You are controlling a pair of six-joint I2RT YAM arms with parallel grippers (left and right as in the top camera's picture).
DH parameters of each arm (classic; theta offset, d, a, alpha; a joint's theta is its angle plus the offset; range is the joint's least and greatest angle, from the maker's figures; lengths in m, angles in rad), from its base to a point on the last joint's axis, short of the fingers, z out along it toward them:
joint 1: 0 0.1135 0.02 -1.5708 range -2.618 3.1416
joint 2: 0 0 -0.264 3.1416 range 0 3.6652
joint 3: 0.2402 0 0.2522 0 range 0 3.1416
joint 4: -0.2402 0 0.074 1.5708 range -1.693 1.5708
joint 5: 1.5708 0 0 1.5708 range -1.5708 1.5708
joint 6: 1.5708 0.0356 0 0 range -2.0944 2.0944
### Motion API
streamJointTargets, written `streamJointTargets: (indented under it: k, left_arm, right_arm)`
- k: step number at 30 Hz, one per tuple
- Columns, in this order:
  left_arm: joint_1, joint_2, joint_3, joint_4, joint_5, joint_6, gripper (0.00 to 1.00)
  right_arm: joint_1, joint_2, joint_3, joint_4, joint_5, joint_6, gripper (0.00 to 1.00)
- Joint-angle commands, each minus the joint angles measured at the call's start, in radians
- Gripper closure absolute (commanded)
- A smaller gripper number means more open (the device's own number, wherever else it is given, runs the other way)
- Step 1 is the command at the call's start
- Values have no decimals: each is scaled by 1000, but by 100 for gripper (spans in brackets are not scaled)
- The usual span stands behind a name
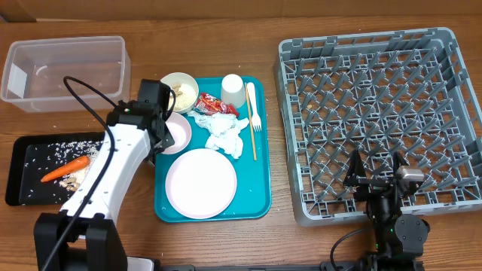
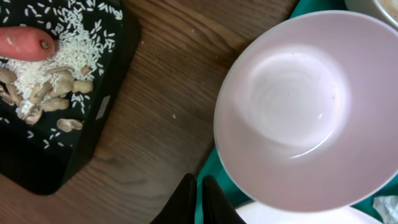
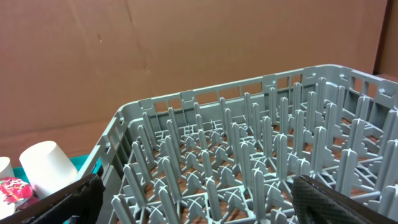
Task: Sort waste into correct bins and load items into the dishwasher rack
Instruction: 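Bring the emptied bowl back and set it on the teal tray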
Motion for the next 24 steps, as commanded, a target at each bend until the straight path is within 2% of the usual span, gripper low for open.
streamJointTargets:
  k: [1,5,10,12,15,24]
  left_arm:
    - [3,10,-16,21,32,-20,92]
    - [3,13,-18,38,86,-20,92]
    - [3,73,-18,40,86,-20,91]
    - [3,111,-18,47,84,-18,96]
    - [3,117,-13,54,74,0,96]
    - [2,59,158,-33,92,26,96]
  right_arm:
    - [8,-8,-10,8,6,-6,0]
    - [8,-8,-10,8,6,-6,0]
    - [8,-8,-10,8,6,-6,0]
    - [8,-8,-10,8,6,-6,0]
    - [8,-8,-10,8,6,-6,0]
    - [8,-8,-10,8,6,-6,0]
